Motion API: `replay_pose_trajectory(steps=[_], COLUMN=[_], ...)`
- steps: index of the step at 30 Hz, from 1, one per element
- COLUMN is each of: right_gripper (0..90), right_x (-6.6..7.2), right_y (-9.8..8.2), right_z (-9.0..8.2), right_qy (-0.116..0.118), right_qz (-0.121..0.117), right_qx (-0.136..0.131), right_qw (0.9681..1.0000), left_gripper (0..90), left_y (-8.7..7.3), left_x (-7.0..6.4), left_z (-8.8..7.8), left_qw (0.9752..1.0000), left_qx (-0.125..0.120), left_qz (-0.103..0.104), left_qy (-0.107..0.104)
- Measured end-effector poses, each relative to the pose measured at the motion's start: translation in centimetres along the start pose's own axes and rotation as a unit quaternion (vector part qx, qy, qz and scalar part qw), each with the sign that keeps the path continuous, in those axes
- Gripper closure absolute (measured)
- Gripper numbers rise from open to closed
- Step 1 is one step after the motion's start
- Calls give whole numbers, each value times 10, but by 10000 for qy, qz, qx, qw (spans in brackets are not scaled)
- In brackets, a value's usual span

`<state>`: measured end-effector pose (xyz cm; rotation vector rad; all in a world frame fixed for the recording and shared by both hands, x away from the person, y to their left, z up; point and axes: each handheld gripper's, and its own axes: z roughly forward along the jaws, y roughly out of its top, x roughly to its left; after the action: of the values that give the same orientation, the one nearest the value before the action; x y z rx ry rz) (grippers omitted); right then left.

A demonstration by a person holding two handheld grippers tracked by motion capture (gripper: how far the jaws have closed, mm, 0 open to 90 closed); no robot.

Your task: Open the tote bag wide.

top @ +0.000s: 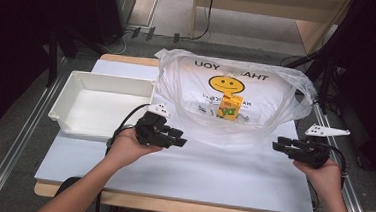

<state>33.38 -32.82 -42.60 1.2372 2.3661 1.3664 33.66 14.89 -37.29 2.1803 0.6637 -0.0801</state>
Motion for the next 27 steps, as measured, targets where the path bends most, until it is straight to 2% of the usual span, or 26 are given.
replay_pose_trajectory(steps=[1, 6, 12, 15, 17, 19, 23, 26, 27], right_gripper=[651, 683, 771, 825, 869, 878, 899, 900, 900], right_x=[-5, -13, -25, -34, -41, -43, -51, -55, -57], right_y=[6, 19, 40, 50, 62, 67, 89, 97, 106], right_z=[-4, -11, -19, -23, -26, -27, -30, -30, -31], right_qy=[-32, -38, -131, -30, 45, 87, 178, 136, 73], right_qz=[13, 24, -87, -45, -116, -153, -369, -382, -383], right_qx=[-44, -111, -78, -118, -140, -146, -187, -185, -170], right_qw=[10000, 9999, 9998, 9999, 9998, 9997, 9990, 9990, 9991], left_gripper=[612, 628, 630, 626, 616, 616, 612, 619, 628], left_y=[4, 12, 28, 37, 47, 50, 63, 69, 75], left_x=[-1, -1, -2, -3, -3, -4, -5, -4, -2], left_z=[-3, -8, -16, -19, -23, -25, -32, -34, -36], left_qw=[10000, 10000, 9999, 9998, 9998, 9997, 9994, 9992, 9991], left_qx=[-18, -40, -39, -21, -71, -85, -190, -235, -256], left_qz=[39, 55, 149, 167, 196, 220, 299, 323, 326], left_qy=[11, -12, -55, -67, -72, -55, -46, -28, -27])
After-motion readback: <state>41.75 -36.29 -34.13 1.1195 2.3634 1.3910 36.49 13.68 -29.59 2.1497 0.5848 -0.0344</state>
